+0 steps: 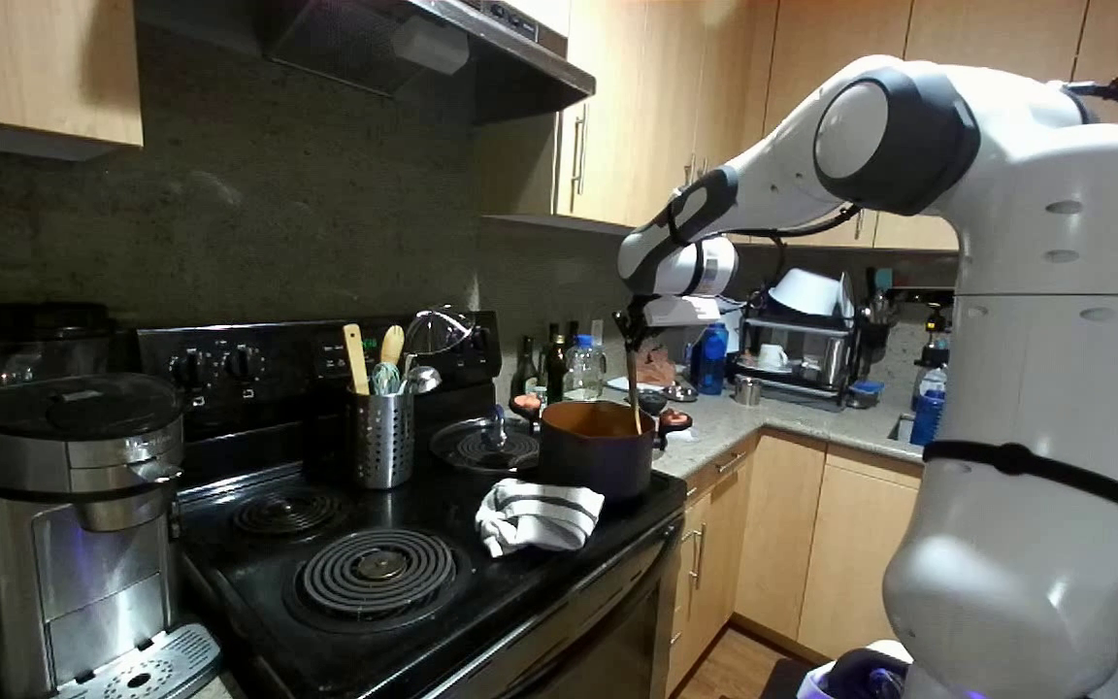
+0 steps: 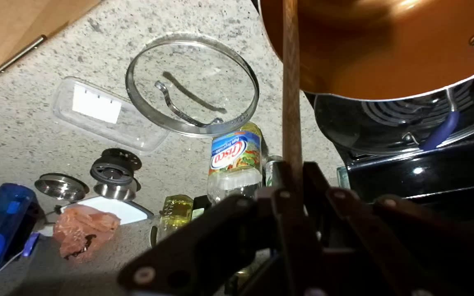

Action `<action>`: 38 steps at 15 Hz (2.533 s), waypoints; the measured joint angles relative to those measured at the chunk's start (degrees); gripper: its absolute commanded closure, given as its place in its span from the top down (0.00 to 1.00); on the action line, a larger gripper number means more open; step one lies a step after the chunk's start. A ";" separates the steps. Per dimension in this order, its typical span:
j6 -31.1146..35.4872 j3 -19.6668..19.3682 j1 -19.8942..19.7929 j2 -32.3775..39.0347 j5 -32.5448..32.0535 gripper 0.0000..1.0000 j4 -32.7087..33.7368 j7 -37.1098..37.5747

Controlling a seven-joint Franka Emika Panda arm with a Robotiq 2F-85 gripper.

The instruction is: Stir the contents in the grey pot on the stove

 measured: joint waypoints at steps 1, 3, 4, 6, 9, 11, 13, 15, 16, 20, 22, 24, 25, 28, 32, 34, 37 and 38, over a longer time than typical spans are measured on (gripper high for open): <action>0.19 0.00 0.24 -0.74 -0.67 0.03 -1.07 0.00; 0.32 0.15 0.97 -2.36 -1.47 0.03 -2.95 -0.01; 0.33 0.28 1.42 -3.21 -1.73 0.03 -3.83 -0.02; 0.37 0.74 2.37 -4.90 -2.23 0.03 -5.45 -0.02; 0.79 1.51 3.96 -7.18 -2.46 0.03 -7.48 -0.02; 0.83 2.08 4.82 -8.28 -2.38 0.03 -8.41 -0.02; 0.83 2.45 5.58 -8.54 -2.32 0.03 -8.75 -0.01; 0.83 2.61 6.24 -8.42 -2.32 0.03 -8.88 0.07; 0.83 2.62 6.48 -8.27 -2.31 0.03 -8.88 0.12; 0.83 2.92 7.02 -7.10 -2.24 0.03 -8.63 1.07; 0.83 3.11 7.33 -6.31 -2.24 0.03 -8.04 2.10; 0.83 3.57 7.44 -5.56 -2.24 0.03 -7.22 3.45; 0.83 3.78 7.51 -5.18 -2.24 0.03 -6.66 4.00; 0.83 4.03 7.88 -4.10 -2.24 0.03 -4.95 5.83; 0.83 4.04 8.04 -2.78 -2.11 0.03 -3.28 7.47; 0.83 4.04 8.03 -2.14 -2.11 0.03 -2.87 8.07; 0.84 4.04 8.05 -1.21 -2.05 0.03 -1.97 9.22; 0.89 4.04 8.06 -0.93 -2.04 0.03 -1.63 9.93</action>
